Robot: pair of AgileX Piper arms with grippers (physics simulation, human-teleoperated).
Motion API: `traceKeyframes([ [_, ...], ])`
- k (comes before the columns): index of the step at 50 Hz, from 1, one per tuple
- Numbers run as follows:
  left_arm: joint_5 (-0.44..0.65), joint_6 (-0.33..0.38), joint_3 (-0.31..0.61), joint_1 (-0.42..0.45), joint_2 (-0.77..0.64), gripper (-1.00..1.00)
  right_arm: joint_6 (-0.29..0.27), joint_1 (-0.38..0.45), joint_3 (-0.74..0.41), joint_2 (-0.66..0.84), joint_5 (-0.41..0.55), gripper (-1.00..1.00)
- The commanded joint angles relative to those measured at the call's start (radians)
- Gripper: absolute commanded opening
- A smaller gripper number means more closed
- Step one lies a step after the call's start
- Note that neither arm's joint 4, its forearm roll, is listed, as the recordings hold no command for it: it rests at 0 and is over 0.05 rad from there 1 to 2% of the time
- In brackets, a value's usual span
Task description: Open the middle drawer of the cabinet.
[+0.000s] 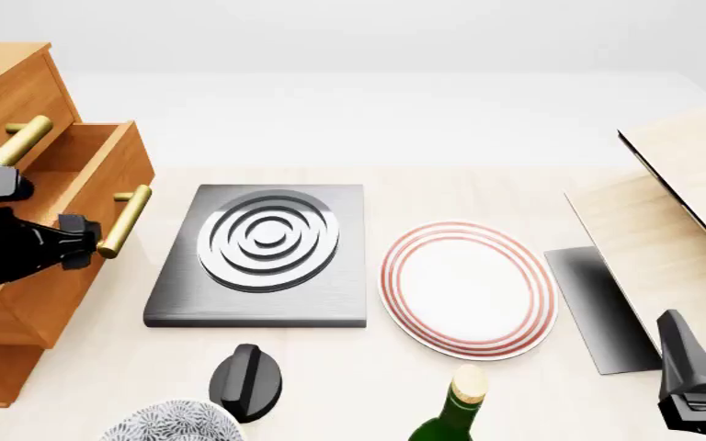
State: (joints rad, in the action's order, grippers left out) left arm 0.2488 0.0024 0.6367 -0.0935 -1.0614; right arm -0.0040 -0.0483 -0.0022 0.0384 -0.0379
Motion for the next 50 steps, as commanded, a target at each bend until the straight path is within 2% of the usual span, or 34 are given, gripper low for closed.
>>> traceKeyframes([
  [1, -0.010, -0.004, -0.042, 0.033, 0.010, 1.00, 0.001, 0.007, 0.000, -0.008, 0.009, 1.00],
  [29, -0.076, -0.002, -0.086, 0.121, -0.035, 1.00, 0.001, 0.008, 0.000, -0.008, 0.008, 1.00],
  [50, -0.110, -0.038, -0.095, 0.367, -0.085, 1.00, 0.001, 0.008, 0.000, -0.008, 0.008, 1.00],
])
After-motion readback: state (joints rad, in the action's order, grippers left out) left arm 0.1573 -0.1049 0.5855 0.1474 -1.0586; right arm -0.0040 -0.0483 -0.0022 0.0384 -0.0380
